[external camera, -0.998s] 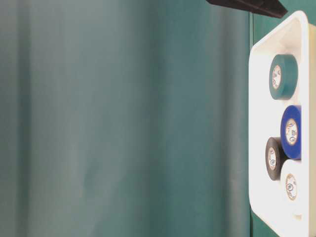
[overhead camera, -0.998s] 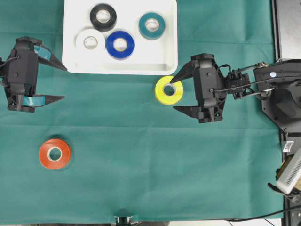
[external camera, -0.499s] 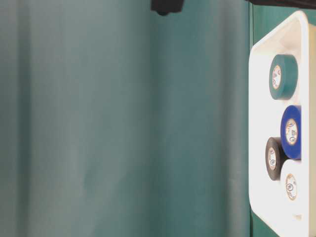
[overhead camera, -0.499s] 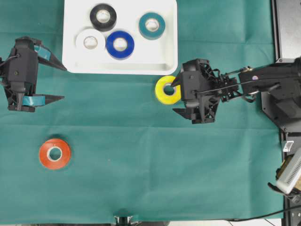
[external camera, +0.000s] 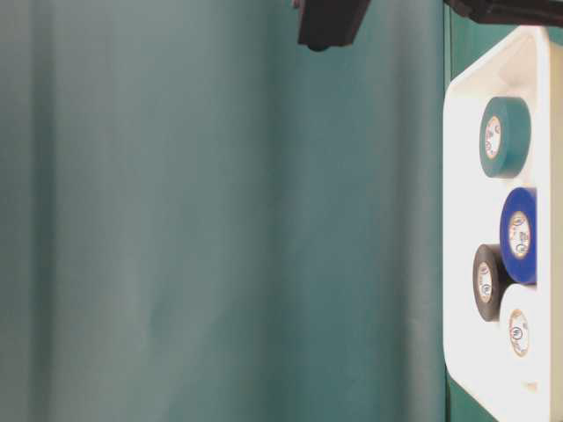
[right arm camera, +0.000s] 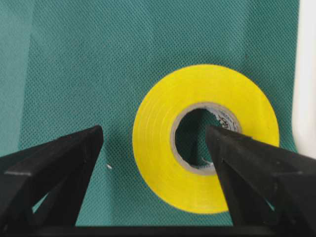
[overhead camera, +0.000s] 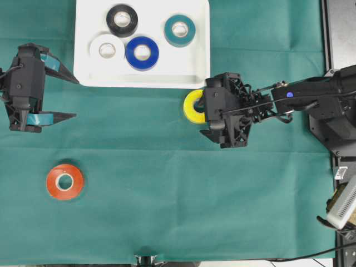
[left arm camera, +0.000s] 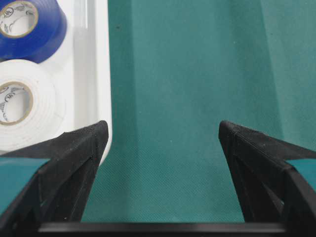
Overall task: Put the tape alternately from left to right into the white case.
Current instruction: 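Lower the right gripper into the yellow roll's hole and close, then lift the yellow roll and carry it into the tray's right side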
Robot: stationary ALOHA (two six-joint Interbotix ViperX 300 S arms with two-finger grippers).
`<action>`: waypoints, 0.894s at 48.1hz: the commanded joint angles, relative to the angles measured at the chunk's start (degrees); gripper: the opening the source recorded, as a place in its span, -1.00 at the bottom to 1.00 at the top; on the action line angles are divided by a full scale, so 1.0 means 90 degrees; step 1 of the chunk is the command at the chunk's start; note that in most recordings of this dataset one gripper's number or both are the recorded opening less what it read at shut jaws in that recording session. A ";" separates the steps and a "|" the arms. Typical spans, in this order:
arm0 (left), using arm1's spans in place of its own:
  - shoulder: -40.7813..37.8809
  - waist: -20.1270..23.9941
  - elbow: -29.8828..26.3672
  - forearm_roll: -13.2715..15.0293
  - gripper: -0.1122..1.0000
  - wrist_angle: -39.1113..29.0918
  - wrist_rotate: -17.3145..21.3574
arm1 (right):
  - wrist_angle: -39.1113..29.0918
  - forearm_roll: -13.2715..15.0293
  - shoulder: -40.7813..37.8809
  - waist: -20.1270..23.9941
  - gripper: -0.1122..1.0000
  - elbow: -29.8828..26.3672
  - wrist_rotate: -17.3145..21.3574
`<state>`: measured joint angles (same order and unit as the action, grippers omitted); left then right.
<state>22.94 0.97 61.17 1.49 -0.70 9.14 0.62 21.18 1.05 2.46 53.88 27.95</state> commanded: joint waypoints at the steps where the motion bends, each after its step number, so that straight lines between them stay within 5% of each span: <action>1: 0.0049 -0.0010 -0.0049 0.0020 0.97 0.0049 0.0000 | 0.0020 0.0000 -0.0020 0.0029 0.49 -0.0166 0.0020; 18: 0.0068 -0.0010 -0.0029 0.0010 0.97 0.0049 0.0000 | -0.0176 0.0000 -0.0205 0.0029 0.38 -0.0371 0.0020; 36: 0.0068 -0.0010 -0.0029 0.0010 0.97 0.0049 0.0000 | -0.0215 0.0010 -0.0088 0.0029 -0.52 -0.0430 0.0020; 43: 0.0068 -0.0010 -0.0020 0.0010 0.97 0.0049 0.0000 | -0.0215 0.0010 0.0000 0.0029 -0.73 -0.0430 0.0020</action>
<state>22.94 0.97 61.52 1.49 -0.70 9.14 -1.49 21.18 -0.70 2.55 50.98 28.21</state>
